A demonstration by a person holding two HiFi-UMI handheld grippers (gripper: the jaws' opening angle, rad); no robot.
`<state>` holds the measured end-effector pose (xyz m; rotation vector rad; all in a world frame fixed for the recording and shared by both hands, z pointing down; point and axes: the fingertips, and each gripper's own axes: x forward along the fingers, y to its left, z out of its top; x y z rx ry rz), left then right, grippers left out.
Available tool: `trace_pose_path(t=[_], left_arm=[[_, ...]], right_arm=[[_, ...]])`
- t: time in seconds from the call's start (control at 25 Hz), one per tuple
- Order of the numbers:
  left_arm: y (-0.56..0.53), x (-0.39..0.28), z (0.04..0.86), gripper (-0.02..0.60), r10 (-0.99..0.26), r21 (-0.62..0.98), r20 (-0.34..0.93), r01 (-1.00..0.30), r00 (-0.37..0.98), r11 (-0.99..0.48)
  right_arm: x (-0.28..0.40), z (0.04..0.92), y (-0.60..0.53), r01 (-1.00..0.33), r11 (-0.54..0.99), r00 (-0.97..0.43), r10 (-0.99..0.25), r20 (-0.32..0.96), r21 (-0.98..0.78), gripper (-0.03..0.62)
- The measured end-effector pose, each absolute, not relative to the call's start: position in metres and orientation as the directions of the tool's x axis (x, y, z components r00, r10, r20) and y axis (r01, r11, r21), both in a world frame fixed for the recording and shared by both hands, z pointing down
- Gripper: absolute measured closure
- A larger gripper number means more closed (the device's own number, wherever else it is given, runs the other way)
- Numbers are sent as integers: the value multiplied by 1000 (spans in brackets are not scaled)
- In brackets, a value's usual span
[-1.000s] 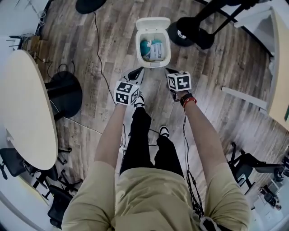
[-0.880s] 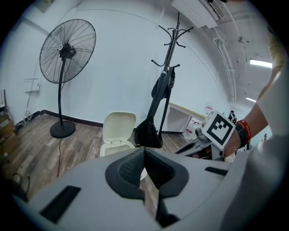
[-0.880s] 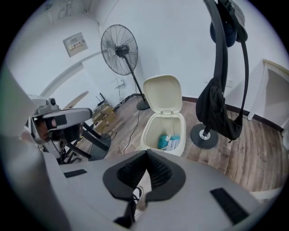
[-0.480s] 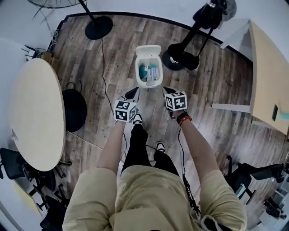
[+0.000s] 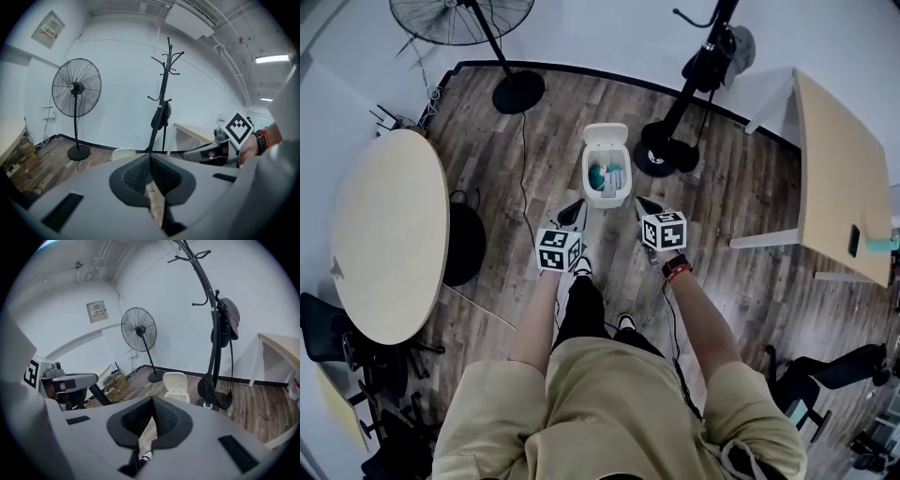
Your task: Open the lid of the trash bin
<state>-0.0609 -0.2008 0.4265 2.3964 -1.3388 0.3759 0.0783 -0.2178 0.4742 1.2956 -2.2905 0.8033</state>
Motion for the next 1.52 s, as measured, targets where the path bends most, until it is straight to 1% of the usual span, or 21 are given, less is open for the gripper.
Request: trace_pose_path(t=[0.48, 0.76, 0.92, 1.2, 1.52], left_arm=[[-119, -36, 345, 558, -840, 156, 302, -893, 450, -423], [-77, -23, 317, 558, -867, 122, 258, -905, 426, -408], [-52, -16, 308, 558, -883, 108, 234, -913, 407, -392], [-13, -8, 284, 558, -908, 94, 169, -923, 383, -372], [30, -1, 257, 558, -930, 60, 111, -936, 350, -346]], right_arm=[[112, 396, -127, -870, 433, -491, -727, 481, -235, 585], [126, 364, -83, -868, 428, -497, -765, 410, -252, 585], [139, 353, -60, -887, 413, -462, -802, 378, -207, 585], [148, 314, -25, -893, 397, -445, -853, 273, -213, 585], [157, 266, 14, -908, 404, -416, -899, 139, -108, 585]])
